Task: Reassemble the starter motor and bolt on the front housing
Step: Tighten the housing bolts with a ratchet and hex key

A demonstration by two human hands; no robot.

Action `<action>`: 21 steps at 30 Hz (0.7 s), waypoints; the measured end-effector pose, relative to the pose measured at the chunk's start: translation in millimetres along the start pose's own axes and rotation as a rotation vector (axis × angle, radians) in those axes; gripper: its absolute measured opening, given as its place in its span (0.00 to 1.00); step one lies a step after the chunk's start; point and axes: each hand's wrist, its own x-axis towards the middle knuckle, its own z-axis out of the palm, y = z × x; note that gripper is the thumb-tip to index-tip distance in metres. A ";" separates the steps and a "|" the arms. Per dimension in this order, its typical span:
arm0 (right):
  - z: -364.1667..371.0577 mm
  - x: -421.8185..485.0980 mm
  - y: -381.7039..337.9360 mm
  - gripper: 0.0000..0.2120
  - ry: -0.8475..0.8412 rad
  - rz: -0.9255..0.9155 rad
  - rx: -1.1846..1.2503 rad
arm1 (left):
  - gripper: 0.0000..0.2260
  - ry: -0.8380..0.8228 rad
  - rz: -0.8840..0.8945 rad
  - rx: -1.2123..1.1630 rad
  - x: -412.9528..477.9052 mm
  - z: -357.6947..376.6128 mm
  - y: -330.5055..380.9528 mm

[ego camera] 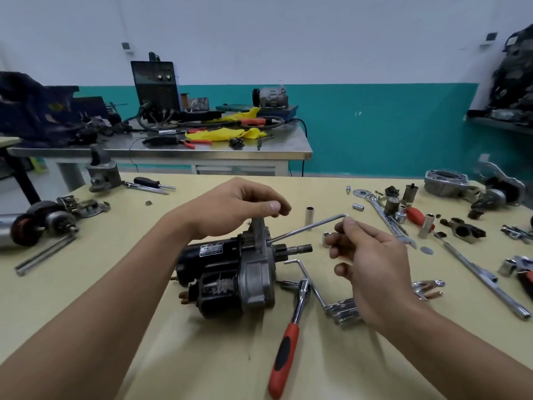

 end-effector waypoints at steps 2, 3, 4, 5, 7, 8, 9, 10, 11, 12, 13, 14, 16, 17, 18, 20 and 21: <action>0.2 -1.2 1.8 0.11 0.019 0.034 -0.005 | 0.08 -0.045 0.006 0.017 4.3 2.7 0.3; -0.4 -1.6 2.8 0.11 0.025 0.044 -0.013 | 0.09 -0.061 0.003 0.015 6.7 3.2 1.0; -1.7 -1.1 3.4 0.11 0.028 0.043 -0.027 | 0.11 -0.075 -0.001 0.017 8.8 3.5 2.0; -3.3 -0.4 3.3 0.11 0.025 0.036 -0.054 | 0.11 -0.091 -0.005 0.031 10.9 3.8 3.4; -8.5 2.5 0.9 0.12 0.008 0.013 -0.141 | 0.08 -0.124 -0.017 0.067 14.8 4.2 5.5; -12.1 4.6 -0.2 0.13 -0.010 -0.001 -0.192 | 0.06 -0.140 -0.026 0.081 16.9 3.9 6.4; -15.9 6.2 -2.1 0.15 -0.034 -0.016 -0.245 | 0.05 -0.154 -0.035 0.100 18.6 3.5 7.5; -19.4 7.5 -3.5 0.16 -0.064 -0.030 -0.304 | 0.05 -0.170 -0.042 0.131 19.9 2.8 8.8; -23.0 8.5 -4.7 0.16 -0.089 -0.039 -0.367 | 0.05 -0.189 -0.048 0.168 21.1 2.0 10.2; -26.1 10.0 -5.5 0.15 -0.109 -0.043 -0.425 | 0.05 -0.211 -0.050 0.202 22.0 1.2 11.5; -29.0 11.3 -6.8 0.15 -0.121 -0.041 -0.476 | 0.05 -0.234 -0.049 0.234 22.9 0.9 12.8; -31.1 12.8 -8.1 0.15 -0.134 -0.037 -0.521 | 0.04 -0.252 -0.044 0.265 23.6 0.8 13.9; -35.0 16.0 -11.0 0.14 -0.177 -0.013 -0.594 | 0.03 -0.270 -0.034 0.320 24.7 1.7 15.3; -36.0 16.8 -13.3 0.14 -0.202 -0.001 -0.613 | 0.03 -0.270 -0.031 0.336 25.2 2.1 15.3; -37.2 17.6 -16.3 0.14 -0.228 -0.001 -0.636 | 0.04 -0.266 -0.029 0.344 25.5 2.2 15.1; -40.8 20.3 -19.9 0.14 -0.282 -0.067 -0.714 | 0.05 -0.261 -0.029 0.346 25.8 1.5 14.2; -42.3 21.0 -21.0 0.13 -0.315 -0.134 -0.749 | 0.05 -0.265 -0.029 0.343 25.9 1.1 13.9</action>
